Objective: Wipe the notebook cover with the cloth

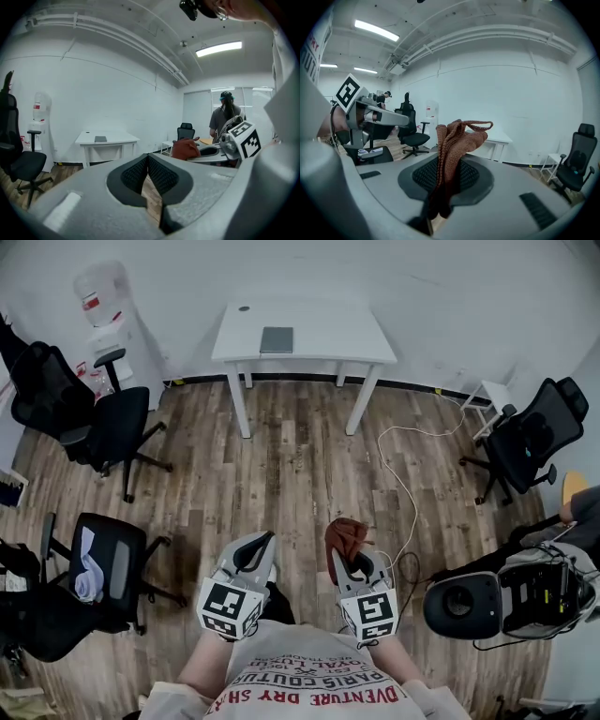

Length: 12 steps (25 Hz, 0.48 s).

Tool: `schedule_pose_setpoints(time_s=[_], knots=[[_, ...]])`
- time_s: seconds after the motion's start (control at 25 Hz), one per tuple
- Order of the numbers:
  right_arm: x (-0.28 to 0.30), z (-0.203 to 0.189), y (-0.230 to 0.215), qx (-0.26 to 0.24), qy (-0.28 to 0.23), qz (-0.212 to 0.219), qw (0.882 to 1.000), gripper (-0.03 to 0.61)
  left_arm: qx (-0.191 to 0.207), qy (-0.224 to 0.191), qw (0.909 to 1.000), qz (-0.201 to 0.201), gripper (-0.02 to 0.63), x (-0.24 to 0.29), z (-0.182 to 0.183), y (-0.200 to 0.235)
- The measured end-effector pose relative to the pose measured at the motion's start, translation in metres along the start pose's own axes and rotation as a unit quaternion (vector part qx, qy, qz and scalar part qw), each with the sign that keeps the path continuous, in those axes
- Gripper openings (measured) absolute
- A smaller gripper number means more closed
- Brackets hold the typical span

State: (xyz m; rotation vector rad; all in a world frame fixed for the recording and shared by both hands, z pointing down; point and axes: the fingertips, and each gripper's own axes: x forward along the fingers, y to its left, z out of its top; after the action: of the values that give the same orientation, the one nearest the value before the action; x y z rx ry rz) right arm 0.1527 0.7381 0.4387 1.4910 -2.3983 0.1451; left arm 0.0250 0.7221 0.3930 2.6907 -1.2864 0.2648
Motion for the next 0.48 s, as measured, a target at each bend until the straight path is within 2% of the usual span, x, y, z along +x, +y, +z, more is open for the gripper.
schedule_pose_setpoints(time_s=[0.48], knots=[[0.146,0.07,-0.023,0.003,0.01,-0.007,1.0,0.077,0.0,-0.005,0.9999,-0.013,0.009,0.076,0.047,0.139]])
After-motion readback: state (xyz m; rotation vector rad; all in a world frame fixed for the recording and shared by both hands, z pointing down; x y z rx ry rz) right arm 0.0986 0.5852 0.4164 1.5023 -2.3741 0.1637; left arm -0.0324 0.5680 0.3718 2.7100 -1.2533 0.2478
